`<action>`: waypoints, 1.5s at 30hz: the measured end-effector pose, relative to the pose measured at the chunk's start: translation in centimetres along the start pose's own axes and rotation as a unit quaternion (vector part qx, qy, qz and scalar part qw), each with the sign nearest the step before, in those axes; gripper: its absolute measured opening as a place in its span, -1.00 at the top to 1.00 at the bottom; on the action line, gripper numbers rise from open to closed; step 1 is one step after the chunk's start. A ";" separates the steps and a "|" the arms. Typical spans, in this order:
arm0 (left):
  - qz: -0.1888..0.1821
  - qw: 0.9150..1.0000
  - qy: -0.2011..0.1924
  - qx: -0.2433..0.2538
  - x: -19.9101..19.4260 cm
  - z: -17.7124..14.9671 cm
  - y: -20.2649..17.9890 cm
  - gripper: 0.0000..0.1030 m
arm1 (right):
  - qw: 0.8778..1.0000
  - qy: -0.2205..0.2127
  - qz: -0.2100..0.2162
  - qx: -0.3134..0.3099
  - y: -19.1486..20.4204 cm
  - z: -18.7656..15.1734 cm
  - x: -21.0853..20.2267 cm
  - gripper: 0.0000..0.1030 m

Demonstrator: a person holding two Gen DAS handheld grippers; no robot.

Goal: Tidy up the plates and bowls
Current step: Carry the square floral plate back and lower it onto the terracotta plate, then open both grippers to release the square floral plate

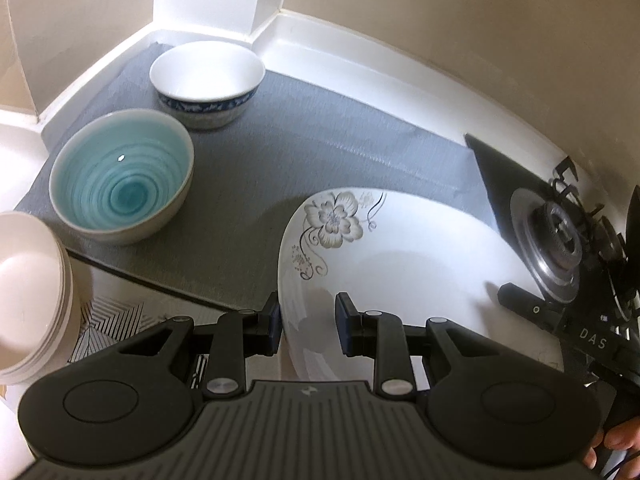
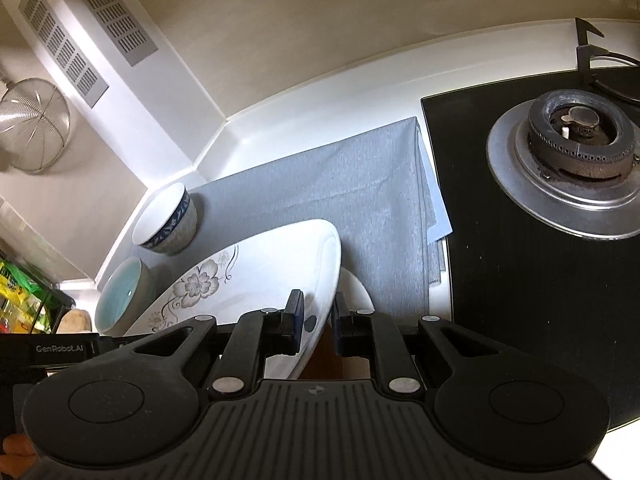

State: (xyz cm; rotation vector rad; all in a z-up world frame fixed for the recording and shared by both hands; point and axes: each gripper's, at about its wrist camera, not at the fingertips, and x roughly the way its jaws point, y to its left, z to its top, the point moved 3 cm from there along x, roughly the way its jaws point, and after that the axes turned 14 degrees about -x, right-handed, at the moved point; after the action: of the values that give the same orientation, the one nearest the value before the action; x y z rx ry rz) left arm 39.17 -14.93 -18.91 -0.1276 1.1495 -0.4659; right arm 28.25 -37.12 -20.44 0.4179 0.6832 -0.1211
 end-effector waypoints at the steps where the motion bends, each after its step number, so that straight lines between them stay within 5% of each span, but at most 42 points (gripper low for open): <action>1: 0.001 1.000 0.003 0.001 0.4 0.0 -0.1 0.42 | 1.000 0.001 0.001 0.001 -0.1 -0.3 0.0 0.69; 13: 0.020 0.999 0.001 0.027 3.2 -0.3 -2.0 0.41 | 1.000 0.011 0.002 -0.006 -0.5 -3.0 0.2 0.66; 19: 0.026 0.994 -0.067 0.082 2.6 -0.8 -3.7 0.41 | 0.999 0.001 -0.011 -0.040 -0.3 -2.8 -0.2 0.65; 22: 0.029 0.994 -0.068 0.082 2.9 -0.5 -3.9 0.38 | 0.999 0.009 -0.005 -0.036 -0.7 -2.6 0.0 0.60; 25: 0.030 0.995 -0.066 0.073 2.5 -0.7 -3.3 0.13 | 0.998 0.012 -0.011 -0.063 -0.1 -2.6 0.0 0.54; 30: 0.032 0.994 -0.079 0.070 0.6 -1.3 -2.6 -0.66 | 0.994 0.025 -0.016 -0.102 1.2 -2.4 0.0 0.33; 34: 0.032 0.994 -0.080 0.069 -0.8 -1.5 -2.4 -0.74 | 0.991 0.043 -0.026 -0.126 2.0 -2.0 -0.5 0.19; 37: 0.027 0.994 -0.082 0.062 -1.4 -1.7 -2.3 -0.87 | 0.981 0.016 -0.073 -0.177 2.9 -1.5 -1.7 -0.39; 40: 0.024 0.995 -0.080 0.060 -2.1 -2.0 -2.3 -0.87 | 0.974 0.002 -0.084 -0.209 3.5 -1.1 -2.6 -0.41; 45: 0.036 0.996 -0.064 0.051 -3.1 -2.9 -2.1 -0.99 | 0.985 0.018 -0.054 -0.164 3.9 -0.7 -3.7 -0.45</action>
State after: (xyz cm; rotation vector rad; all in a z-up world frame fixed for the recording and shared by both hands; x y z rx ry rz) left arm 34.95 -15.14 -16.72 -0.0269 0.9991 -0.4451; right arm 25.91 -33.36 -17.27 0.0658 0.7474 -0.1014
